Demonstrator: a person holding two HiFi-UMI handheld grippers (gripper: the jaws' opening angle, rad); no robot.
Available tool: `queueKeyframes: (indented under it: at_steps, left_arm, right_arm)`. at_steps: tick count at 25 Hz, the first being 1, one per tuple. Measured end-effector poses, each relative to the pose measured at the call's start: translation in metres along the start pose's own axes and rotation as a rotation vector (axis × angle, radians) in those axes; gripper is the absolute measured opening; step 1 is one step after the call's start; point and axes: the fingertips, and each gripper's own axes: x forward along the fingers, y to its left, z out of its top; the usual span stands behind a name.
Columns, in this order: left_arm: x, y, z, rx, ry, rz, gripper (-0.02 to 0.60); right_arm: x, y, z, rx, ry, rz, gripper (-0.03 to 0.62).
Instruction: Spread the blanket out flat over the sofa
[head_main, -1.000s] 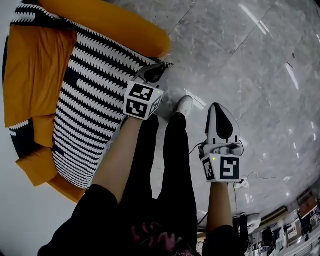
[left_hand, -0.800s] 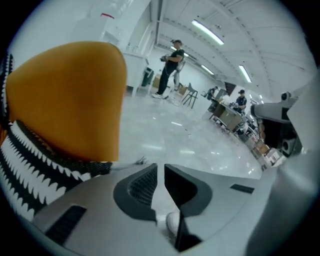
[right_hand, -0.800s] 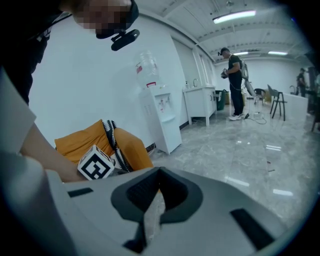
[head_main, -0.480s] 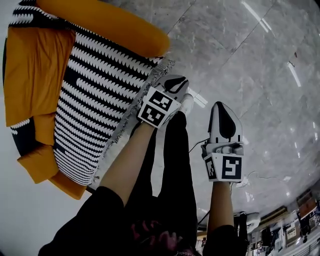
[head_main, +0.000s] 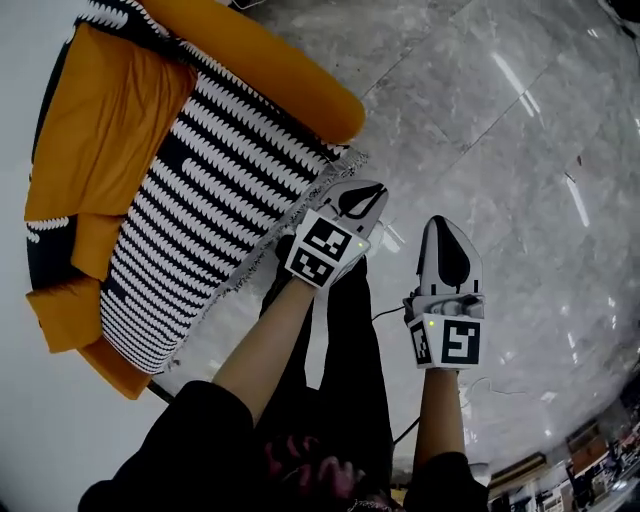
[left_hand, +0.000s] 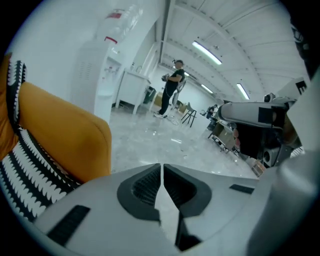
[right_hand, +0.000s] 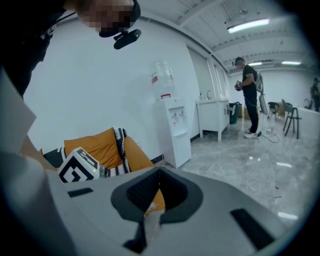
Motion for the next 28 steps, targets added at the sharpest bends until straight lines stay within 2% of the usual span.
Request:
queueKeyframes:
  at_steps: [4,8,13,19,24,28]
  left_arm:
    - [-0.031,-0.004,0.036,-0.013,-0.081,0.031,0.023]
    - [-0.059,0.012,0.076,-0.013,-0.199,0.101,0.02]
    - [-0.122,0.033,0.087,-0.017,-0.251,0.157,0.017]
    - [-0.205,0.076,0.114,-0.047,-0.367,0.283,0.015]
    - [-0.273,0.107,0.111,-0.085,-0.423,0.356,0.015]
    - [-0.326,0.137,0.108,-0.125,-0.485,0.438,0.014]
  right_arm:
    - [0.001,0.019,0.036,-0.045,-0.022,0.037,0.02]
    - [0.015,0.04,0.07,-0.123,-0.058,0.111,0.02]
    - [0.011,0.095,0.091,-0.187,-0.059,0.158,0.02]
    - [0.025,0.162,0.135,-0.268,-0.1,0.246,0.02]
    - [0.033,0.223,0.153,-0.284,-0.111,0.275,0.02]
    - [0.047,0.276,0.169,-0.323,-0.126,0.34,0.02]
